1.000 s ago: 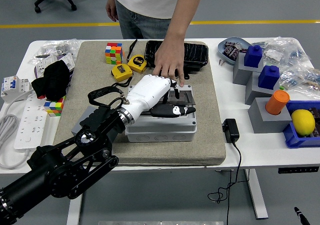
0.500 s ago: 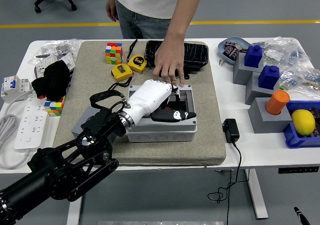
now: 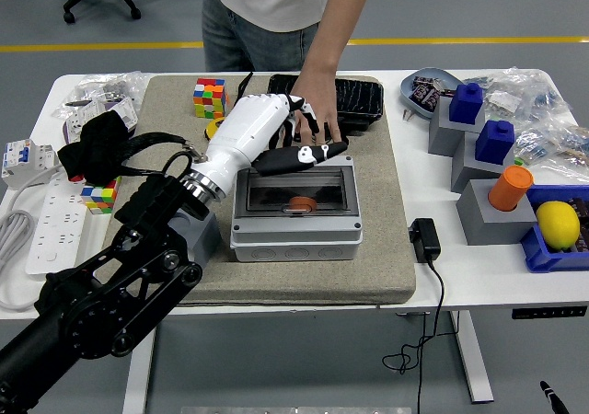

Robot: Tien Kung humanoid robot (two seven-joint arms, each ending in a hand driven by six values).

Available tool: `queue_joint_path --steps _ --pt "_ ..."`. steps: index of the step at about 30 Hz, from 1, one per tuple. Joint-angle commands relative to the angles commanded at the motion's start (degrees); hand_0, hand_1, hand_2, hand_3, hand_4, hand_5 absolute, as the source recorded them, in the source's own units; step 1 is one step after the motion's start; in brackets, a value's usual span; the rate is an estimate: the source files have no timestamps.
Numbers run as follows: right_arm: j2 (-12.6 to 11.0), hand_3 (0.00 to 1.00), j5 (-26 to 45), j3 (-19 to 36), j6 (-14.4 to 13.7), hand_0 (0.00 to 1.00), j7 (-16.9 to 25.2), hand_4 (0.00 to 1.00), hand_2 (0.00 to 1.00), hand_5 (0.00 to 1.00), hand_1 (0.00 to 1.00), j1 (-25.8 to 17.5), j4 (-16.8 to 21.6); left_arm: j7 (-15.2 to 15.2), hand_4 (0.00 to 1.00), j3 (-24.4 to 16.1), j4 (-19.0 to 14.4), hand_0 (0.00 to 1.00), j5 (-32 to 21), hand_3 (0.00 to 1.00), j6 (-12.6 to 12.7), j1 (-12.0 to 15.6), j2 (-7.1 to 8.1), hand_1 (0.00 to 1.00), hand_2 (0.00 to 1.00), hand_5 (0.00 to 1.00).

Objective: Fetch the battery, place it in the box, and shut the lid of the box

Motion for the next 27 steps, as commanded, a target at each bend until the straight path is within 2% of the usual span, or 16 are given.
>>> queue_joint_path --steps 5,6,11,12,17,18,23,24,27 --pt "0.0 0.745 0.39 -0.17 -0.02 0.728 0.07 0.998 0.694 0.998 0.667 0.02 0.0 -4.91 0.998 -5.21 -4.26 0.443 -11.88 0.519 -0.19 3.3 -0.4 0.386 0.471 0.998" --pt "0.03 0.746 0.45 -0.19 -0.02 0.731 0.07 0.998 0.693 0.998 0.667 0.01 0.0 -5.75 0.998 -6.22 -4.96 0.491 -14.12 0.62 -0.33 3.96 -0.5 0.662 0.658 0.936" --pt "0.14 0.746 0.4 -0.08 -0.01 0.731 0.04 0.998 0.693 0.998 0.667 -0.1 0.0 -9.8 0.998 -10.81 -7.11 0.491 -26.41 0.62 -1.42 7.02 -0.91 0.662 0.658 0.936" --pt "0.14 0.745 0.4 -0.1 0.0 0.73 0.07 0.998 0.694 0.998 0.666 -0.07 0.0 -10.61 0.998 -11.87 -7.36 0.763 -29.01 0.749 -1.91 7.7 -1.04 0.838 0.826 0.934" --pt "0.13 0.745 0.82 -0.63 0.03 0.73 0.17 0.998 0.694 0.998 0.666 0.25 0.0 -12.97 0.998 -16.14 -7.77 0.763 -40.56 0.749 -4.9 9.69 -1.55 0.838 0.826 0.934" --pt "0.08 0.745 0.96 -0.83 0.04 0.73 0.14 0.998 0.693 0.998 0.667 0.36 0.0 -13.37 0.998 -16.84 -7.71 0.914 -43.16 0.931 -5.58 9.91 -1.63 0.985 0.974 0.964" --pt "-0.37 0.745 1.27 -1.43 0.08 0.73 -0.01 0.998 0.693 0.998 0.667 0.73 0.0 -14.71 0.998 -19.21 -7.43 0.914 -55.08 0.931 -8.49 11.05 -1.89 0.985 0.974 0.964" --pt "-0.44 0.745 1.18 -1.3 0.06 0.728 -0.05 0.998 0.693 0.998 0.667 0.74 0.0 -14.86 0.998 -19.72 -7.52 0.998 -57.68 0.998 -9.35 11.56 -1.96 0.998 0.998 0.992" --pt "-0.51 0.745 1.25 -1.28 0.04 0.728 -0.06 0.998 0.693 0.998 0.667 0.62 0.0 -14.33 0.998 -21.25 -7.92 0.998 -64.81 0.998 -12.45 13.36 -2.41 0.998 0.998 0.992"
